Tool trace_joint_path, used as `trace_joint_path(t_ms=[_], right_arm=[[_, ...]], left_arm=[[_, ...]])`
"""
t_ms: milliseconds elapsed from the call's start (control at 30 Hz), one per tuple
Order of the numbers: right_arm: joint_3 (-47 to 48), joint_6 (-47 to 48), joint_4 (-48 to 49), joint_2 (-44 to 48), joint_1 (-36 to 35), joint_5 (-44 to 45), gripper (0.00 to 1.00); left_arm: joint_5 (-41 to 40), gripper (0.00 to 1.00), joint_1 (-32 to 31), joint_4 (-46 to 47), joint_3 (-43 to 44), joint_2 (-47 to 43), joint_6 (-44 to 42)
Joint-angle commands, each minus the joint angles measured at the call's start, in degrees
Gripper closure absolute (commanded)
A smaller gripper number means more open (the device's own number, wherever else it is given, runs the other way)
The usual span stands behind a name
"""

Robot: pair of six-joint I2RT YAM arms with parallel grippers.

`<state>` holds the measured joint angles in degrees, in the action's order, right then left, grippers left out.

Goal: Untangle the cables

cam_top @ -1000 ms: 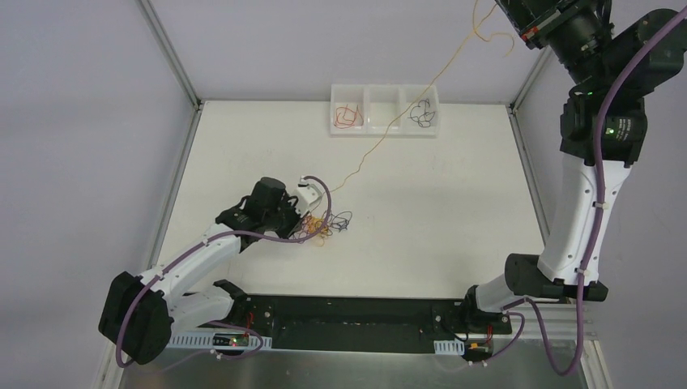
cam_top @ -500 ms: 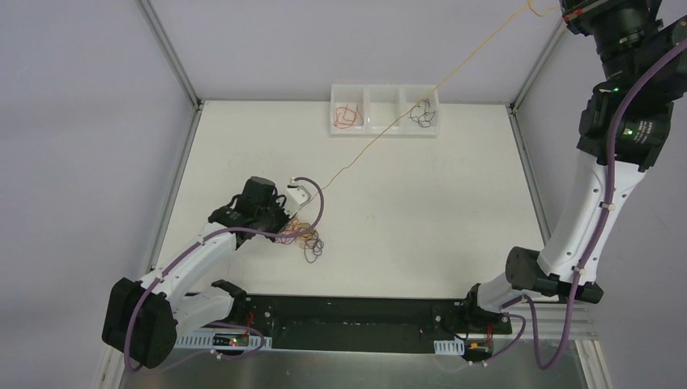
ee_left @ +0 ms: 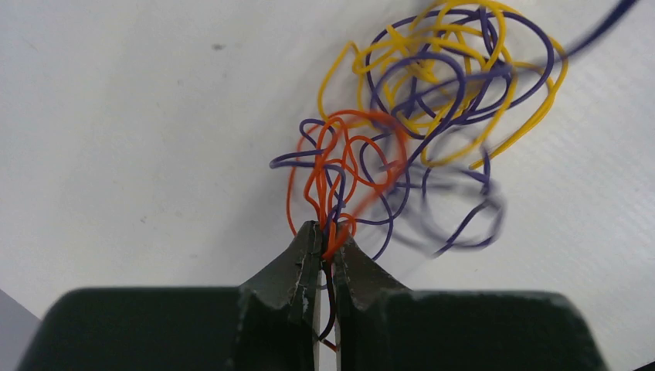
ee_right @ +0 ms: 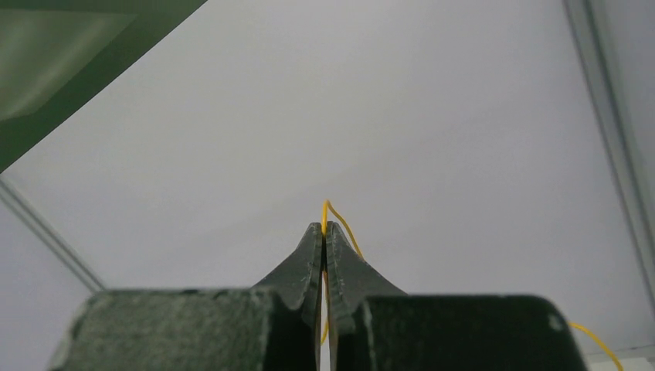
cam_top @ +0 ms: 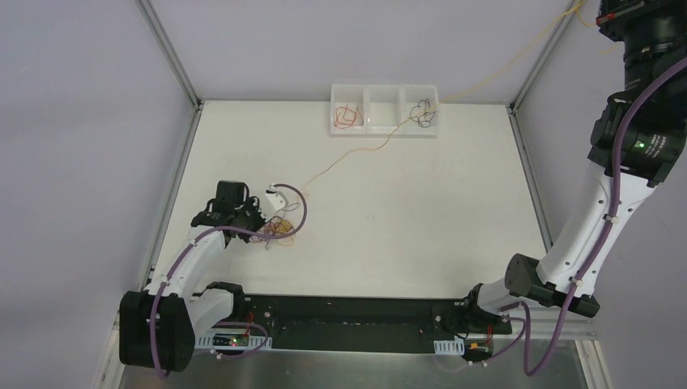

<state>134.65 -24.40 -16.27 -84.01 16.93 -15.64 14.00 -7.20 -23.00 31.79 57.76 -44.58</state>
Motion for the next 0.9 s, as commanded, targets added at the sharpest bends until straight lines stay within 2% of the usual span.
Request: trace_joint_path(t_ms=[0, 167, 267, 400, 600, 867], right_arm=[[0.6, 3.2, 3.9, 0.5, 2.9, 5.4, 1.0], [1.9, 3.3, 3.8, -0.5, 6.2, 4.9, 1.0], [-0.4, 3.4, 3.8, 0.3, 6.6, 2.9, 1.0], [-0.9, 5.0, 4.1, 0.3, 8.4, 4.9, 1.0], [-0.2, 6.5, 4.1, -0.4, 12.4, 5.9, 1.0], [-2.3, 8.4, 4.7, -0.6, 16.5, 3.7, 1.0]], left_arm=[[1.2, 1.0, 4.6, -3.2, -1.1, 2.6, -7.7], [2.9, 1.0, 9.5, -3.2, -0.6, 5.2, -11.9], [4.2, 1.0, 11.7, -3.2, 0.4, 6.1, -12.0], [4.1, 1.0, 13.6, -3.2, 0.4, 7.4, -14.7], [5.1, 1.0, 19.6, -3.2, 0.7, 10.5, -19.8], [4.0, 1.0, 24.1, -2.5, 2.9, 16.2, -24.8]])
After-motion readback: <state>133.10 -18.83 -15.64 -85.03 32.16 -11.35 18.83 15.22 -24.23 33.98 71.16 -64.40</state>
